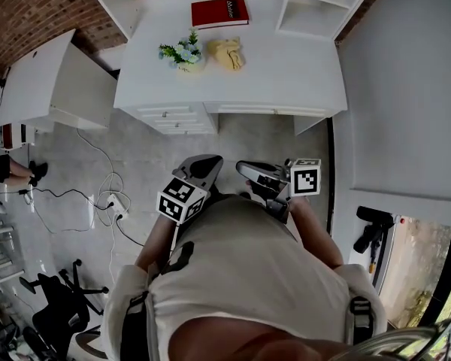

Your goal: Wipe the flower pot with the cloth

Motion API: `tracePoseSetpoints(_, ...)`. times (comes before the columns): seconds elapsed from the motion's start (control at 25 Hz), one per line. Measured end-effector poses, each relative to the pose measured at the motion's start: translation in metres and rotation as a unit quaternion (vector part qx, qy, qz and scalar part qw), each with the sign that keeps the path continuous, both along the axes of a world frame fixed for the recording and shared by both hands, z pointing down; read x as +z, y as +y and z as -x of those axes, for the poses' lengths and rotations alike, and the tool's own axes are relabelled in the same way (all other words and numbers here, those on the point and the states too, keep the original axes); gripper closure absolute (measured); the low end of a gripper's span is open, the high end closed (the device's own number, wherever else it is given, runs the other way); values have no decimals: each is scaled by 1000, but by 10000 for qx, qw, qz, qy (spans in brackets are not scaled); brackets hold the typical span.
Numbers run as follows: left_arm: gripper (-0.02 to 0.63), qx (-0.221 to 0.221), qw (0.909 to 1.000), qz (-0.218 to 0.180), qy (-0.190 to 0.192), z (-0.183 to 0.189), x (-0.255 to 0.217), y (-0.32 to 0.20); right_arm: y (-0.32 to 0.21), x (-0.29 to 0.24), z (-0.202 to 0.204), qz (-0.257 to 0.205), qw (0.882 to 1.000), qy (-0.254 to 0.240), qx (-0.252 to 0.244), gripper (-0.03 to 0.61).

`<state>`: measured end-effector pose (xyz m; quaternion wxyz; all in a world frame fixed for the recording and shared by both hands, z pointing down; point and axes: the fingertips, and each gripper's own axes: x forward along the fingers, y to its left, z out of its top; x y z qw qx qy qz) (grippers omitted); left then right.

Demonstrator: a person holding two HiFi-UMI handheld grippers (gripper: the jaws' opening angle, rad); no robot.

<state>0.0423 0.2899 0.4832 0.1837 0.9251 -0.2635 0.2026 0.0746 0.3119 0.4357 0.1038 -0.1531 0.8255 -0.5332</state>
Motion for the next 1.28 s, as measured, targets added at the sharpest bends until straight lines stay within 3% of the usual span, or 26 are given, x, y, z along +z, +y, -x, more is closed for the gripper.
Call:
tracePoseSetpoints(0.28,592,141,9998,-28,135,28,2,-56,-52,2,16,165,9986,239,437,568)
tracePoseSetpoints(0.6,592,-177,9996,81,195,98,11,-127,-108,8,74,347,9970,644,234,568)
tracePoseSetpoints(1.0,592,-337,9986,188,349,159,22,-179,-160,18,136,448,9943,970,19,568)
tracePoseSetpoints(1.28,592,-463,9983,193,281,168,22,-201,-195,27,127,531,9921,1096,292,568)
